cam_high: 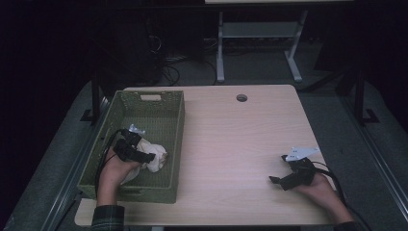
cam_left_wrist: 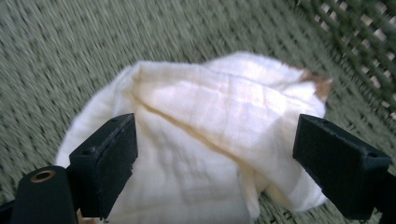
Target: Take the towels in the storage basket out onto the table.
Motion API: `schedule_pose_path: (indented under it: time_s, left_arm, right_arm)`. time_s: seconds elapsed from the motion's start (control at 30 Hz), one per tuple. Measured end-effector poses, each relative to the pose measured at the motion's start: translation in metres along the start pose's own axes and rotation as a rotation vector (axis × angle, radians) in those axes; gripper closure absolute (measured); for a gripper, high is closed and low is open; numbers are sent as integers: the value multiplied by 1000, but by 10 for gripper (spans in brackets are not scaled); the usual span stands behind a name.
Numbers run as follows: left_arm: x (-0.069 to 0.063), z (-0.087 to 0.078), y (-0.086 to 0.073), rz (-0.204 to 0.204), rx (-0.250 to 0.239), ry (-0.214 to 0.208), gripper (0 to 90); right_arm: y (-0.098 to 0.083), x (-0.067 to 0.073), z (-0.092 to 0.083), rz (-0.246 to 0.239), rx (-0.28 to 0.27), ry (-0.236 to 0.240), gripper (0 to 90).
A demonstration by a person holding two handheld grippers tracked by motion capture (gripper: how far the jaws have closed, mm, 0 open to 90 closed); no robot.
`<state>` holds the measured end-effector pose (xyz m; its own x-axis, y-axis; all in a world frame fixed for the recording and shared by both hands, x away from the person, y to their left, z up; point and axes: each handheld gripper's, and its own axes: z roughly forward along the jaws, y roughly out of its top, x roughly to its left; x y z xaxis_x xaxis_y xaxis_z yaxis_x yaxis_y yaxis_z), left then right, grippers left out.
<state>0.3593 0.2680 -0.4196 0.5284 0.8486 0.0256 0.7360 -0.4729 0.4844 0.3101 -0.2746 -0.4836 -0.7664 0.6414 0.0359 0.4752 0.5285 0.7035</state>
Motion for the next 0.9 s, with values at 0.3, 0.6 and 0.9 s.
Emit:
schedule_pose_path:
  time_s: [0.3, 0.6, 0.9]
  left_arm:
    - [0, 11, -2, -24, 95, -10, 135]
    - [4, 15, -4, -90, 155, -59, 231]
    - [2, 6, -3, -94, 154, -112, 658]
  right_arm:
    - [0, 0, 0, 0, 0, -1, 8]
    - [0, 0, 0, 1, 0, -1, 8]
    - [0, 0, 0, 1, 0, -1, 8]
